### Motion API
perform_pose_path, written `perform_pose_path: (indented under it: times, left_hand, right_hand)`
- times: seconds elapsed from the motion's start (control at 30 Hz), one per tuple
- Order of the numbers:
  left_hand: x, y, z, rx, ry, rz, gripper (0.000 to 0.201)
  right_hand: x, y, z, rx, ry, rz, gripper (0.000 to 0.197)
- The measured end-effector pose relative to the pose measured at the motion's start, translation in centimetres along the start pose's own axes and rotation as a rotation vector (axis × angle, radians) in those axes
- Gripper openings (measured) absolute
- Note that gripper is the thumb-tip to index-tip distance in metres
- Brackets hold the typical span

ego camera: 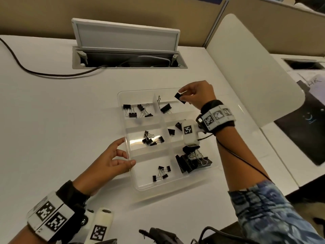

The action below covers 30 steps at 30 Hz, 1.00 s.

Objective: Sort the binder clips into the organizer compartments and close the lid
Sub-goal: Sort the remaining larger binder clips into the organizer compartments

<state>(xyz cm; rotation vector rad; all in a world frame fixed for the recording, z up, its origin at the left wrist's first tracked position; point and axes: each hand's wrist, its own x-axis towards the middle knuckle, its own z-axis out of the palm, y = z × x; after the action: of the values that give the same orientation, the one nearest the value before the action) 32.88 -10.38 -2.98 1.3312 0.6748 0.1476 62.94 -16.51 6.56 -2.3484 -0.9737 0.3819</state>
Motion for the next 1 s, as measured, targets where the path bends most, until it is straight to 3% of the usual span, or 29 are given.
perform_pose_path:
  times: [0.17, 0.3, 0.43, 0.5, 0.57, 0.7, 0.8, 0.93, 1.0]
  left_hand:
    - [0.0, -0.2, -0.4, -0.01, -0.013, 0.002, 0.113]
    - [0.1, 0.0, -0.5, -0.031, -0.02, 0.002, 0.113]
    - [0.3, -0.2, -0.3, -0.026, -0.01, -0.002, 0.095]
    - [0.3, -0.2, -0.4, -0.021, -0.013, 0.001, 0.1]
    - [0.2, -0.2, -0.5, -0.009, -0.017, 0.006, 0.111]
    - [0.3, -0.3, -0.6, -0.016, -0.017, 0.017, 0.109]
    - [0.3, -0.4, -0.6, -0.017, -0.014, 0.016, 0.11]
    - [0.5, -0.5, -0.8, 0.004, -0.012, 0.006, 0.113]
    - [0.4, -0.5, -0.8, 0.004, -0.013, 0.007, 0.113]
  right_hand:
    - [1.0, 1.0, 2.1, -0.11, -0.008, -0.067, 0.022]
    - [0.6, 0.9, 2.6, -0.074, -0.047, -0.146, 0.023]
    - [0.5, -0.6, 4.8, -0.221, -0.277, -0.206, 0.045]
    - [0.9, -1.1, 5.7, -0.302, -0.354, -0.19, 0.05]
    - [1.5, -1.2, 5.8, -0.324, -0.357, -0.127, 0.047]
    - [1.9, -0.5, 4.4, -0.473, -0.364, -0.026, 0.037]
    - [1.4, 0.5, 2.6, -0.437, -0.343, 0.05, 0.039]
    - [-1.4, 1.1, 0.7, -0.324, -0.284, -0.018, 0.031]
    - [-3.9, 0.9, 0.1, -0.269, -0.347, -0.062, 0.022]
